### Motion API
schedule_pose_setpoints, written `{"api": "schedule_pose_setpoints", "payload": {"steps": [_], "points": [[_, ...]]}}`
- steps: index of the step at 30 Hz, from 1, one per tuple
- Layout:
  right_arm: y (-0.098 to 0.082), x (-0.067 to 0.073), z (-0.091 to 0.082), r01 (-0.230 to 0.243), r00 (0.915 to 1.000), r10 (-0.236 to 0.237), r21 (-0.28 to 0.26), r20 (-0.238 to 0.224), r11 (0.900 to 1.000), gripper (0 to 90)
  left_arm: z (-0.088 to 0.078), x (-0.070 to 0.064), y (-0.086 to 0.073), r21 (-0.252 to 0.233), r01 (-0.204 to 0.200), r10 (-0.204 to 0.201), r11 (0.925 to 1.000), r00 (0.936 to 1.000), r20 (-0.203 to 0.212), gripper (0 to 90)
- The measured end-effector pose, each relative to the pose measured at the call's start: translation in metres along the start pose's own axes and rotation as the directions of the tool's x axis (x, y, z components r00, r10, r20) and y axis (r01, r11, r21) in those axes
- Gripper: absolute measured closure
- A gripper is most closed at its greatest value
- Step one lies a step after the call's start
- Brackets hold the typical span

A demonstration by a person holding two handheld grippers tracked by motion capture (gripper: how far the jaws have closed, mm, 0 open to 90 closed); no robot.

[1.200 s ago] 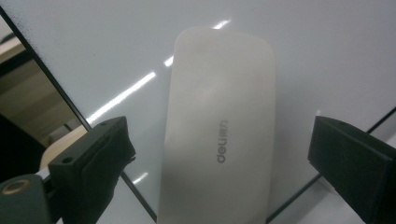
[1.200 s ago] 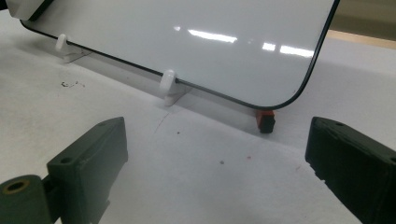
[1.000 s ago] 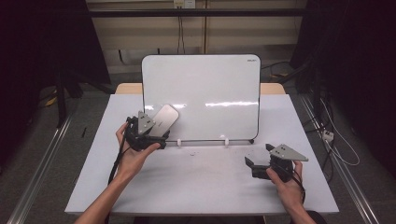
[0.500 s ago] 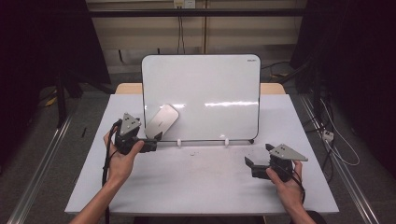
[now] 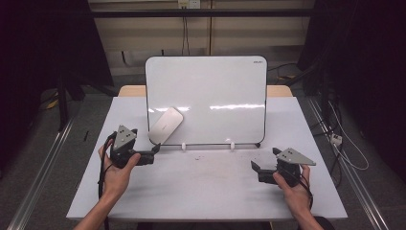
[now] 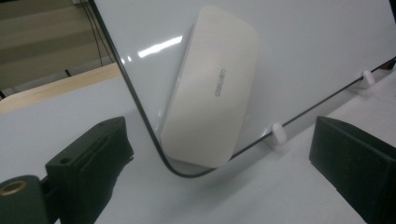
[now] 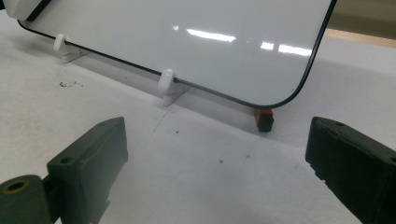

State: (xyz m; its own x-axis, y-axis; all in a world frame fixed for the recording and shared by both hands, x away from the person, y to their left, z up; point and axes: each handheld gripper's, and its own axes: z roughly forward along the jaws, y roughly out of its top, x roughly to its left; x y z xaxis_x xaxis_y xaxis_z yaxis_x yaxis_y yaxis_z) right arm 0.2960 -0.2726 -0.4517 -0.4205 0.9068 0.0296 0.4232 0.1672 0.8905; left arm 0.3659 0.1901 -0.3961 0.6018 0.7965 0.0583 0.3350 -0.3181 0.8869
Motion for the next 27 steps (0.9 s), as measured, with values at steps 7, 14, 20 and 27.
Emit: {"api": "schedule_pose_setpoints", "payload": {"steps": [7,14,20,27], "points": [[0.0,0.0,0.001,-0.002,1.0,0.002,0.003,0.002,1.0,5.7,-0.009,-0.003,-0.012,0.017,-0.003,0.003,0.9998,0.9998,-0.02,4.7],[0.0,0.0,0.0,-0.002,1.0,0.002,0.004,0.002,1.0,5.7,-0.014,-0.011,-0.023,0.043,-0.016,0.017,0.999,0.9996,-0.023,4.3],[0.0,0.0,0.0,0.0,1.0,0.0,0.002,0.001,1.0,5.7,-0.019,-0.012,-0.03,0.045,-0.002,0.004,0.999,0.9991,-0.043,4.5],[0.0,0.0,0.001,0.0,1.0,0.0,0.005,0.002,1.0,5.7,-0.023,-0.007,-0.039,0.044,0.027,-0.025,0.9987,0.9982,-0.055,4.5]]}}
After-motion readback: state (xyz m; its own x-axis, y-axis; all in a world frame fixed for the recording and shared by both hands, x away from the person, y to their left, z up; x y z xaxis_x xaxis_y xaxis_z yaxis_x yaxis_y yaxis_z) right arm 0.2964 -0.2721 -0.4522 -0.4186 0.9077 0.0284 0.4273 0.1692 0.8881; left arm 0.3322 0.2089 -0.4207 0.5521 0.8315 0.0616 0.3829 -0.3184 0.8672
